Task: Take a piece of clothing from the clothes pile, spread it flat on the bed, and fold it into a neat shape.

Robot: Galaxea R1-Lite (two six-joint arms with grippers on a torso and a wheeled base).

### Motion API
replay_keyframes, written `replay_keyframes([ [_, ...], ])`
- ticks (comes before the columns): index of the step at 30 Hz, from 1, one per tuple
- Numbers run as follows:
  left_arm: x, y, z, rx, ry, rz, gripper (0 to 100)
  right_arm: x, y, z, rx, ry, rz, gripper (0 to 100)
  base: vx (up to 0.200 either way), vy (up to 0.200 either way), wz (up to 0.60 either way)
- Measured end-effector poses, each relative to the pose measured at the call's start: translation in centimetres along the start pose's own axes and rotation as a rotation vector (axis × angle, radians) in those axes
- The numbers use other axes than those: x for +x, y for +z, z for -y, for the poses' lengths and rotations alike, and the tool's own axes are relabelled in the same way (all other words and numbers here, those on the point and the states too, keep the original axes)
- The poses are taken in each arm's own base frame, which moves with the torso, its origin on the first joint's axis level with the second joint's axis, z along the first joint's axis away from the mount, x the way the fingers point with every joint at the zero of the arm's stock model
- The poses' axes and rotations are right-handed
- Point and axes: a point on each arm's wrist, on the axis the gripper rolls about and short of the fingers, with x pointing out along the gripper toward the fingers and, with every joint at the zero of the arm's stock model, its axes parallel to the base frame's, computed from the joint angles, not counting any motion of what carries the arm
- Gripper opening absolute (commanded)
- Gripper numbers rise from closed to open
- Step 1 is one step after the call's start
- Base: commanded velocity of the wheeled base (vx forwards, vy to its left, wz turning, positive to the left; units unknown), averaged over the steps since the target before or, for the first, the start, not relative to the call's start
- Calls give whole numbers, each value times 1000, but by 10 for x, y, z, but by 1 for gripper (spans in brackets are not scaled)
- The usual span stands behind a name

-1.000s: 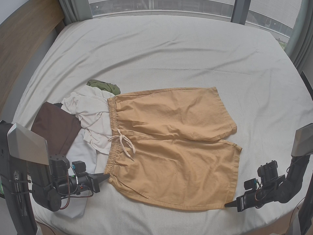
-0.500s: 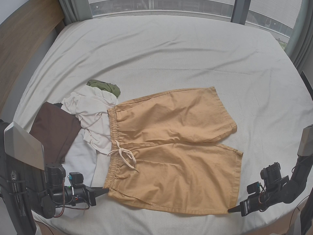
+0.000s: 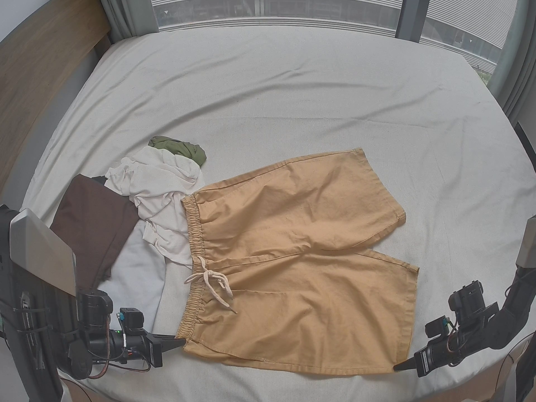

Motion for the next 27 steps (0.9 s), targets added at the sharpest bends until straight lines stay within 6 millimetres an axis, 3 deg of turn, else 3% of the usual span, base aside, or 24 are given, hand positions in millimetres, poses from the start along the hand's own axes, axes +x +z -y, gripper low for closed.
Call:
replay_keyframes([
  [12, -1, -6, 0, 35, -14, -45, 0, -1, -4, -1, -18, 1, -4, 0, 0, 0, 0],
  [27, 12, 35, 0, -21, -46, 152, 0, -23, 30, -3, -90, 77, 258, 0, 0, 0, 0],
])
